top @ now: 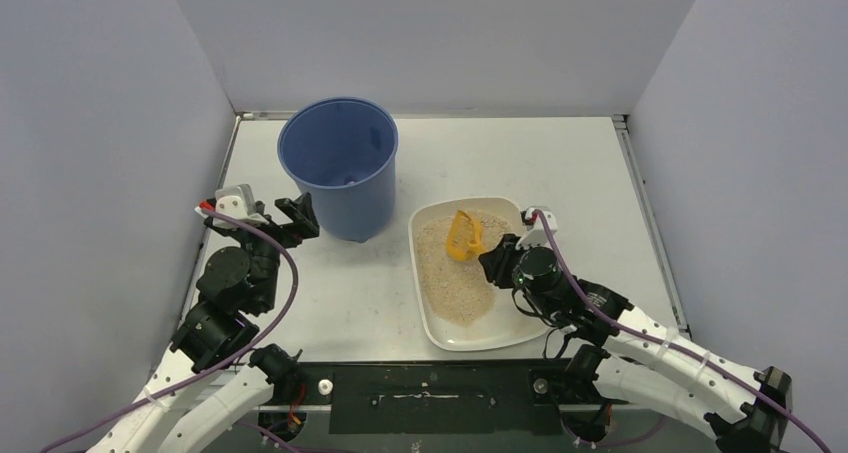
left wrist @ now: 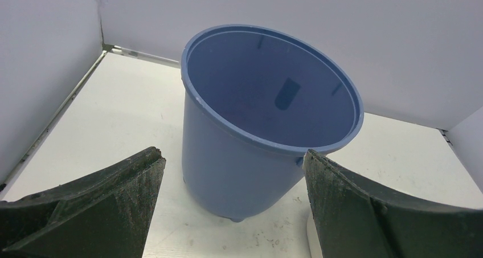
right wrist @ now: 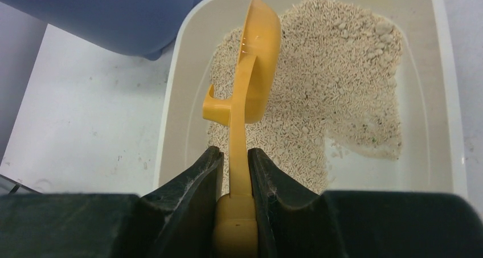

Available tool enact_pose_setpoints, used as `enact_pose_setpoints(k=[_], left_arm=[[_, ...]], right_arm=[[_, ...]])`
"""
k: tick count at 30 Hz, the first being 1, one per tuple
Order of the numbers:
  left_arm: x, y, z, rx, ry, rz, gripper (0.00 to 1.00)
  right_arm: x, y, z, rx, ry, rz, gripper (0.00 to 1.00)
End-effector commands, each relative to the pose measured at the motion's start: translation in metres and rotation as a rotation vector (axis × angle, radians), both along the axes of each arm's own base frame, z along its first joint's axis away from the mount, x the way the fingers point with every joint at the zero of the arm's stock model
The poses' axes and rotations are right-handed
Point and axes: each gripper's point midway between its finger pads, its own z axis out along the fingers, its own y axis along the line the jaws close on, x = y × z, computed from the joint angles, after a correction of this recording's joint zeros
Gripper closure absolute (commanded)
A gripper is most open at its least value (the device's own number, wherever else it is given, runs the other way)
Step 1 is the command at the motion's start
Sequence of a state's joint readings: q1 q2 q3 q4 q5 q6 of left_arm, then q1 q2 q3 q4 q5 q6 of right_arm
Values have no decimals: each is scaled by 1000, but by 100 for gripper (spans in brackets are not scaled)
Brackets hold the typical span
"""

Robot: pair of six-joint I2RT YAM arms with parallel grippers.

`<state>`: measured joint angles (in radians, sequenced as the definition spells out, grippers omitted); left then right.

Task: Clean the litter box

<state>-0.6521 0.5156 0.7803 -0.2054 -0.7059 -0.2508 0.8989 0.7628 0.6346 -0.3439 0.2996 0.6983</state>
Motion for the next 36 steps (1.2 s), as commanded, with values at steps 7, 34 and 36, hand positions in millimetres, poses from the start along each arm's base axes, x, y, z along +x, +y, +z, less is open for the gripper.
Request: enact_pose_setpoints(k=[7, 34, 36], left_arm=[[4, -1, 7, -4, -20, 3, 10], [7, -5, 4, 7, -6, -4, 10], [7, -5, 3, 8, -5, -4, 9]], right_arm=[[16, 13, -8, 202, 40, -88, 89], [21, -23, -69, 112, 193, -239, 15], [22, -28, -61, 86, 169, -244, 9]])
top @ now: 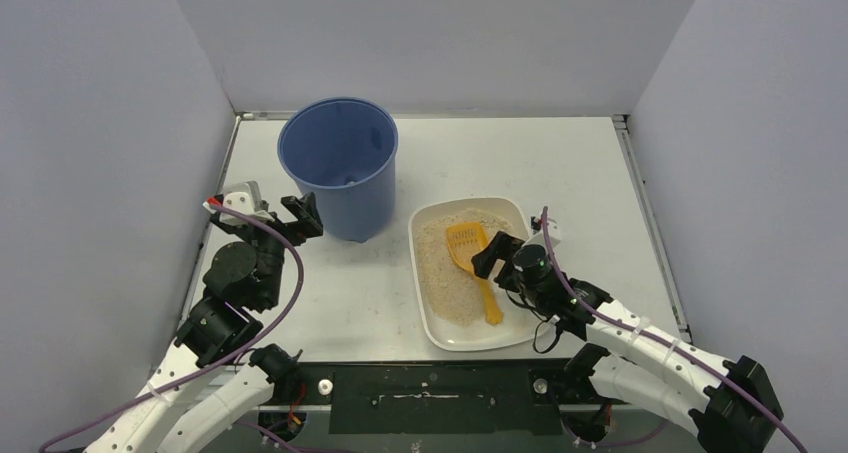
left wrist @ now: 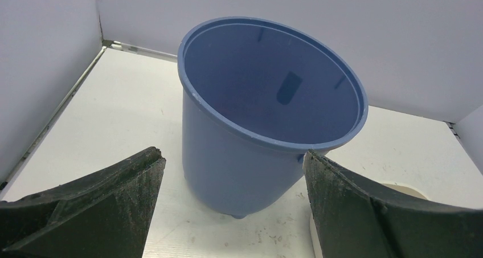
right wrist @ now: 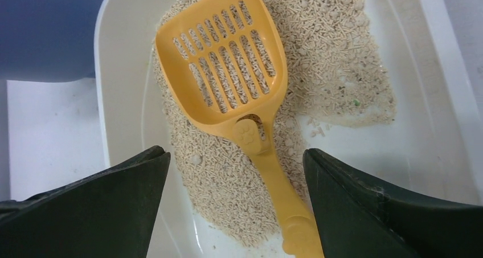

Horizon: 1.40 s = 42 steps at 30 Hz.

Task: Clean the litter box

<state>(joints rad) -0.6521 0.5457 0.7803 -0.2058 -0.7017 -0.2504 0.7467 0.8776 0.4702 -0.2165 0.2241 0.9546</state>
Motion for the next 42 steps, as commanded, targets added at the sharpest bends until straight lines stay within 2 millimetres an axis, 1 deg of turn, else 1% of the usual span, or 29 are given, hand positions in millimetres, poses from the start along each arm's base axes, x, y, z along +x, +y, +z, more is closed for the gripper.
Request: enact_pose_setpoints(k=[1, 4, 11, 14, 16, 19, 21, 23, 25, 27, 32, 35, 38, 41, 42], left_arm=[[2, -1, 9, -10, -27, -1, 9], [3, -2, 8, -7, -22, -3, 9], [5, -6, 7, 0, -10, -15, 9], [5, -7, 7, 2, -8, -21, 10], [5, -7, 7, 2, -8, -24, 10], [5, -8, 7, 0, -8, -29, 9], [5, -8, 8, 0, -8, -33, 9], [4, -9, 8, -2, -10, -38, 9], [4, -9, 9, -3, -12, -40, 10], [4, -9, 9, -5, -12, -41, 9], [3, -9, 10, -7, -15, -43, 9], [3, -9, 10, -8, -16, -44, 10], [3, -10, 10, -8, -17, -45, 9], [3, -10, 10, -9, -17, -46, 9], [3, -10, 10, -9, -17, -46, 10]], right_arm=[[6, -14, 19, -59, -60, -28, 7], [8, -24, 30, -117, -88, -32, 0], [15, -42, 56, -269, -99, -56, 0], [18, -58, 66, -385, -73, -99, 0], [19, -61, 70, -471, -55, -61, 0], [19, -72, 64, -590, 8, -62, 0], [18, -77, 55, -653, 50, -48, 0], [18, -78, 43, -668, 95, -24, 0], [20, -80, 31, -651, 134, -10, 0], [23, -90, 20, -632, 177, -29, 0], [28, -102, -3, -590, 226, -32, 0], [29, -100, -19, -517, 269, 3, 0], [31, -97, -29, -454, 288, 7, 4], [35, -103, -37, -418, 305, -20, 10], [37, -105, -39, -407, 310, -27, 13]])
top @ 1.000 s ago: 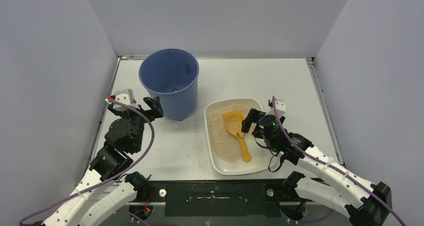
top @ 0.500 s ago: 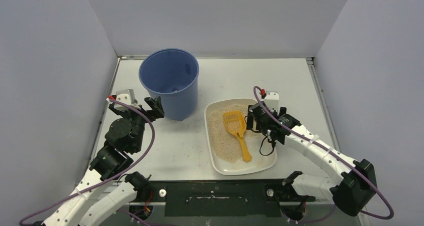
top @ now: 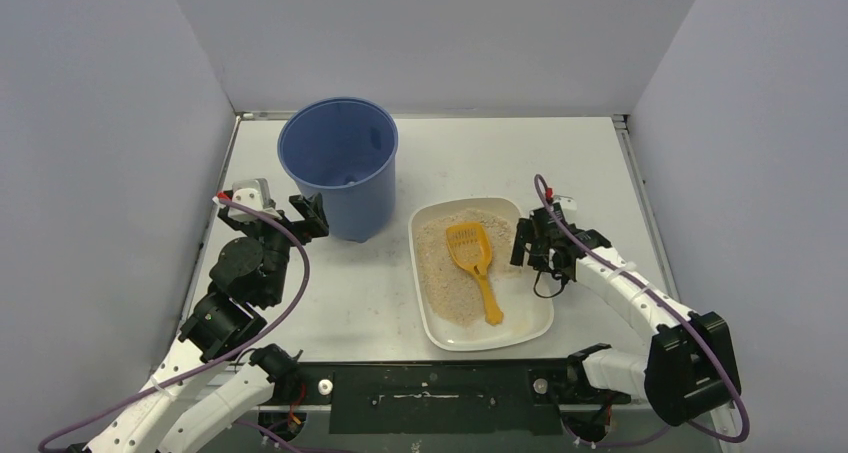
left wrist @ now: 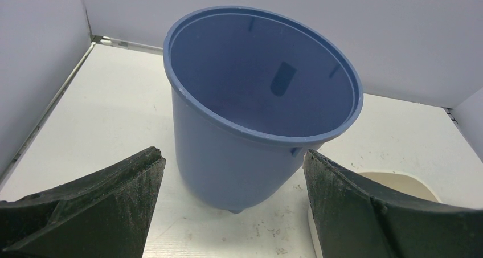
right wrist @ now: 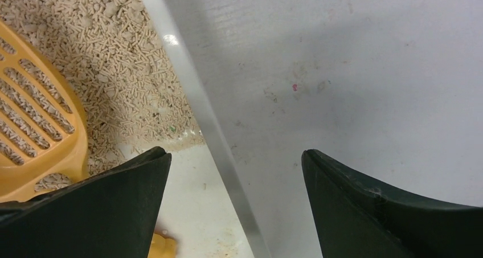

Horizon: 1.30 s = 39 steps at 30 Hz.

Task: Clean the litter box

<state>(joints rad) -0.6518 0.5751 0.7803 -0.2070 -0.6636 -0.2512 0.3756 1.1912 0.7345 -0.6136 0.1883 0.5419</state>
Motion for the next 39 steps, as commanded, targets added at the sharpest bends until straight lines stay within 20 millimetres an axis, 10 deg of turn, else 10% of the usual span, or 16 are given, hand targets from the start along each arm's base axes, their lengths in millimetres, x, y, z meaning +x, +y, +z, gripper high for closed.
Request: enact_pose_setpoints(k=[1, 14, 39], left_arm=[[-2, 1, 16, -28, -39, -8, 9], [-2, 0, 17, -32, -42, -10, 10], [-1, 1, 16, -21, -40, -4, 9]], right_arm=[[17, 7, -3, 102, -33, -1, 18], [43, 14, -2, 167, -76, 3, 99], [162, -7, 14, 94, -207, -136, 96]])
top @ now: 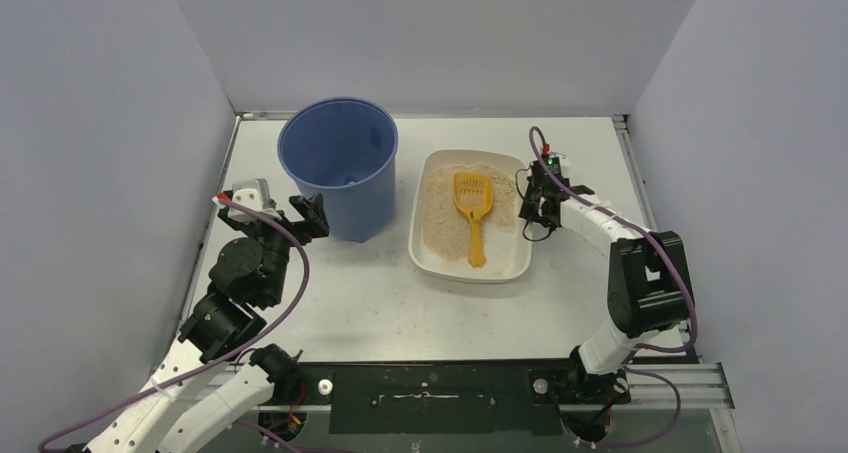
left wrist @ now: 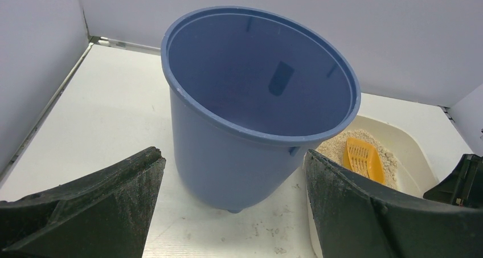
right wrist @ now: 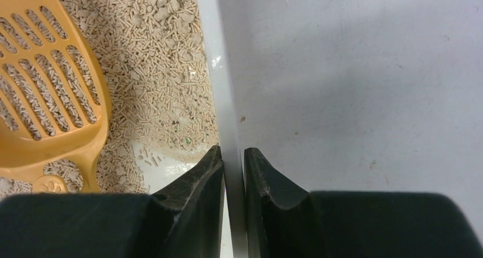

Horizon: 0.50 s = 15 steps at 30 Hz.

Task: Clean the litter box

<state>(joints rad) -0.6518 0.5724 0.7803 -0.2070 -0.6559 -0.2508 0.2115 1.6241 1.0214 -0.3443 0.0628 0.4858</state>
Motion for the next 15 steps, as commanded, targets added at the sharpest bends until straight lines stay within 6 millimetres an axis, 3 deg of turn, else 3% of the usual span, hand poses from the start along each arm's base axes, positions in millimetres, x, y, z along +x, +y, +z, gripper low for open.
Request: enact_pose_setpoints(k=[1, 4, 9, 15], left_arm=[[-1, 3, 16, -21, -39, 6, 9], [0, 2, 15, -19, -36, 5, 9], [1, 2, 14, -15, -33, 7, 9], [1, 2, 14, -14, -33, 8, 9]], right_arm=[[32, -11, 21, -7, -121, -90, 91], [31, -11, 24, -7, -129, -85, 86], [30, -18, 35, -33, -147, -101, 46], [24, -21, 60, -87, -188, -111, 30]])
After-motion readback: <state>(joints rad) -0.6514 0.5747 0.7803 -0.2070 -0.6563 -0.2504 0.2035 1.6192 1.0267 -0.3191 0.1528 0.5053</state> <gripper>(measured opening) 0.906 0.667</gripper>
